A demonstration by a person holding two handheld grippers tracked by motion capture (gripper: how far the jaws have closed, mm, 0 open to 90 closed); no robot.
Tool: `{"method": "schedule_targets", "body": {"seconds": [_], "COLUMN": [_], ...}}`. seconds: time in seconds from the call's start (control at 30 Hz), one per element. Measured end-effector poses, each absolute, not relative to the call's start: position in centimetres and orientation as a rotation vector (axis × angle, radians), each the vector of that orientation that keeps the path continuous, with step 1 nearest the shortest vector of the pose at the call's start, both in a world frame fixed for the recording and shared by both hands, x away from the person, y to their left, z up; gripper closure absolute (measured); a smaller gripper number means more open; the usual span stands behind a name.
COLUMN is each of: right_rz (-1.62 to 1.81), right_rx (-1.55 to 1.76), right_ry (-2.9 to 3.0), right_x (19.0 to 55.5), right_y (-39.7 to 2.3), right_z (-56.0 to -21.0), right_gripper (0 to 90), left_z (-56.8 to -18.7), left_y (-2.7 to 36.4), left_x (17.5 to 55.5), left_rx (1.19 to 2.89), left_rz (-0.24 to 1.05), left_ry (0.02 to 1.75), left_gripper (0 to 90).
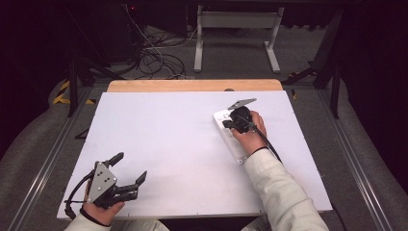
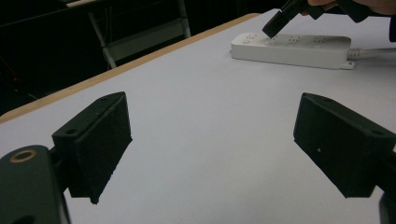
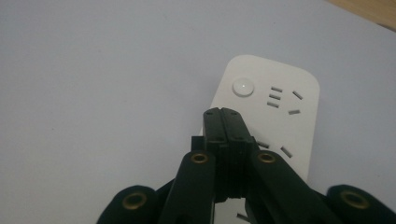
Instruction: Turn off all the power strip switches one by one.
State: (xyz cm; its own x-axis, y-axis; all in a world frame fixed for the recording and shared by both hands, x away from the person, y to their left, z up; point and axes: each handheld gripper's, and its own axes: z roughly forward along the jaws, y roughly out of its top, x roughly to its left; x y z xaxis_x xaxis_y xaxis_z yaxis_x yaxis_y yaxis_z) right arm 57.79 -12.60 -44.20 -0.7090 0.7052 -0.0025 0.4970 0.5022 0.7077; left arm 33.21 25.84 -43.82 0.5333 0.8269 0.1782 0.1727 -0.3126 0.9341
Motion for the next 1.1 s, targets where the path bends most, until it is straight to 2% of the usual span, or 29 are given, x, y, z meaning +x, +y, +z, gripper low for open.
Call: {"method": "schedule_targets", "body": {"seconds": [1.1], "right_rz": [0.999], "right_rx": [1.073], "right_ry": [2.447], "right_x": [58.62], "right_y": [-12.30], "right_z": [-45.25], "right_gripper": [90.0], "left_z": [-43.78], "left_y": [25.86], "left_x": [33.17], "left_rx": [1.793], "left_rz": [0.840], "left_ry": [0.826], "left_gripper": [11.9]}}
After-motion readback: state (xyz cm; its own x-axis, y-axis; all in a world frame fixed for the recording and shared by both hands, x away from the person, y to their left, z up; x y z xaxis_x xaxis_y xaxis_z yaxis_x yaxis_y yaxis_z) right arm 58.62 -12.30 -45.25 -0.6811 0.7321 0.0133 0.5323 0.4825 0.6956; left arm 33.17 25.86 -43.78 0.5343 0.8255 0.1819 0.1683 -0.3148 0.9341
